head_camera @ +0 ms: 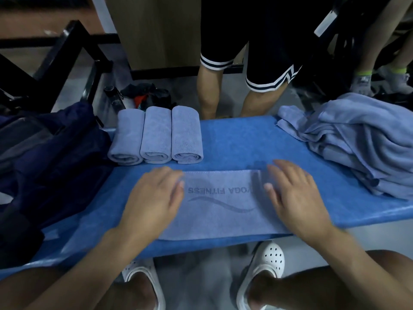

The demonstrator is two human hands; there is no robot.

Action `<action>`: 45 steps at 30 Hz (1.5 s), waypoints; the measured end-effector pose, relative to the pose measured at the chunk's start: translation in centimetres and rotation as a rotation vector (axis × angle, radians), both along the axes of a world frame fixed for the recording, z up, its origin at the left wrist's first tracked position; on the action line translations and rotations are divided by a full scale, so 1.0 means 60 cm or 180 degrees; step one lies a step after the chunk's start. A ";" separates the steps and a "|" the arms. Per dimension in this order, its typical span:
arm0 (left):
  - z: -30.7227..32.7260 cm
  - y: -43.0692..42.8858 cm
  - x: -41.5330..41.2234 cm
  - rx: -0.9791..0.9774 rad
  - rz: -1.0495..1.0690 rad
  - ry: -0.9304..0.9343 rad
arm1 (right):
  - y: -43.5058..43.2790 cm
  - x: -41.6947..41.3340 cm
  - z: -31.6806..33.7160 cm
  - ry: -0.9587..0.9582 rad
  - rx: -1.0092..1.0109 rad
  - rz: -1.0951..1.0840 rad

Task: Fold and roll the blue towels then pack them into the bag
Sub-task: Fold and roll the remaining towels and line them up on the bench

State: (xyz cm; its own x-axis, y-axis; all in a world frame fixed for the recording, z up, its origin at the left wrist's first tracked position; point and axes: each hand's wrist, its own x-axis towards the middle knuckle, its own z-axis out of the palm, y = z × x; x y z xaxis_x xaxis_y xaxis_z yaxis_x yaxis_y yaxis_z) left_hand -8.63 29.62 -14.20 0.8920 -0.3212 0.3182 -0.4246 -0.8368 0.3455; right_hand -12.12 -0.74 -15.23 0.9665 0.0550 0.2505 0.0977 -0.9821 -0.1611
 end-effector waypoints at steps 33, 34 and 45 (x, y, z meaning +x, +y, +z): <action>-0.063 0.015 -0.011 0.1167 -0.0435 0.0661 | 0.026 -0.016 -0.029 0.0908 -0.0535 0.0001; -0.063 0.017 -0.012 0.1186 -0.0441 0.0690 | 0.024 -0.017 -0.030 0.0929 -0.0515 -0.0052; -0.007 0.008 -0.033 0.1687 -0.0392 0.0689 | 0.029 -0.034 0.003 0.0246 -0.0499 -0.0051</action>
State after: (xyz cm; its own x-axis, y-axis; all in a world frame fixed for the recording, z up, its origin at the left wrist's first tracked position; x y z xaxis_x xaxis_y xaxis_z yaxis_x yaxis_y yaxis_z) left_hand -10.63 30.08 -14.62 0.8647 -0.4923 -0.0996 -0.4962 -0.8680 -0.0172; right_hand -14.14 1.01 -15.05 0.9836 0.0721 0.1651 0.0752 -0.9971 -0.0124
